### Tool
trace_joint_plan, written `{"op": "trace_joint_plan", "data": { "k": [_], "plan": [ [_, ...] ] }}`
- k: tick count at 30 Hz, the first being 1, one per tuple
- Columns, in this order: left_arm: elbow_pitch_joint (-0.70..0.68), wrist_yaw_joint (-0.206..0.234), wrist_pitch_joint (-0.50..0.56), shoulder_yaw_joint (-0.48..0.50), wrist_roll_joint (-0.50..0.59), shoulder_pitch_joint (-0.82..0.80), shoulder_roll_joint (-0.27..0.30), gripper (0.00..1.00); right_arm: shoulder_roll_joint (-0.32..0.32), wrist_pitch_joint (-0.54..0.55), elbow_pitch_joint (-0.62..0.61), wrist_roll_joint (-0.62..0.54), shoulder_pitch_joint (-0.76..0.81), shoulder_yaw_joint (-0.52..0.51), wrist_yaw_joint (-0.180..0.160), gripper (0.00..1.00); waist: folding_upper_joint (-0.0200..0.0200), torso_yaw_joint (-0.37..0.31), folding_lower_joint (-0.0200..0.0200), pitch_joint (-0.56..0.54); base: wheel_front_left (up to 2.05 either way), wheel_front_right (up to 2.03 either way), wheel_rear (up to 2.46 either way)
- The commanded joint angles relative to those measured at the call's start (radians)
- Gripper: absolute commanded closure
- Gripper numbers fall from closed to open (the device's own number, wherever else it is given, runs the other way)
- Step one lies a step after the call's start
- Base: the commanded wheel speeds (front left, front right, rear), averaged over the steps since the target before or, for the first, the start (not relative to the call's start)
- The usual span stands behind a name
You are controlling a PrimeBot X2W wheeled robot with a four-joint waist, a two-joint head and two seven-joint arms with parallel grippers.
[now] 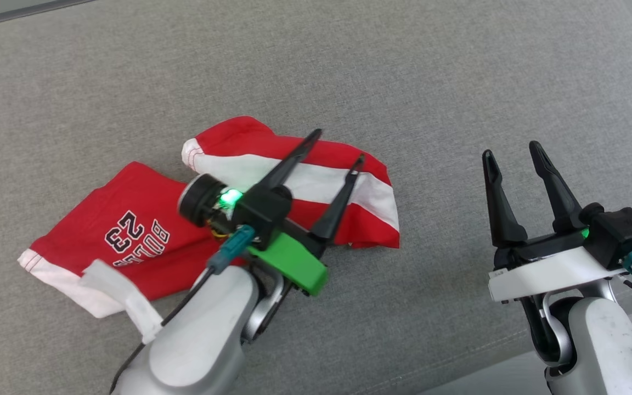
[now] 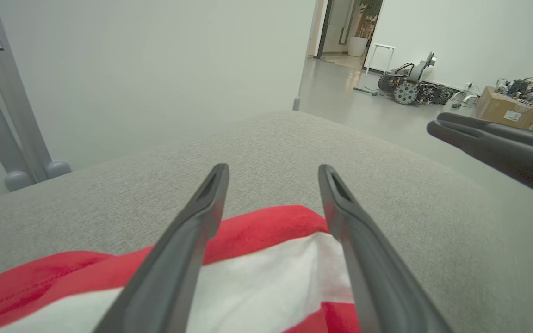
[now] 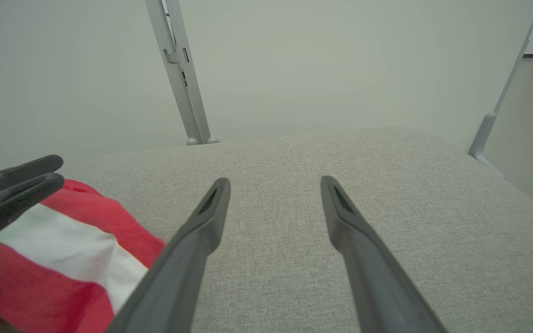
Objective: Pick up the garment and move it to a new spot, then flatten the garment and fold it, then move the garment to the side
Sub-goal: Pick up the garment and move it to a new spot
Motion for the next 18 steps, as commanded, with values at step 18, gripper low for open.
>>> {"op": "trace_joint_plan", "data": {
  "k": [18],
  "plan": [
    [-0.090,0.207,-0.072,0.379,-0.146,0.296,0.190,0.00,-0.025,0.101,-0.062,-0.007,0.109,-0.024,0.000,0.00,-0.0001,0.258,0.0000,-0.212,0.00,0.00,0.00]
  ]
}}
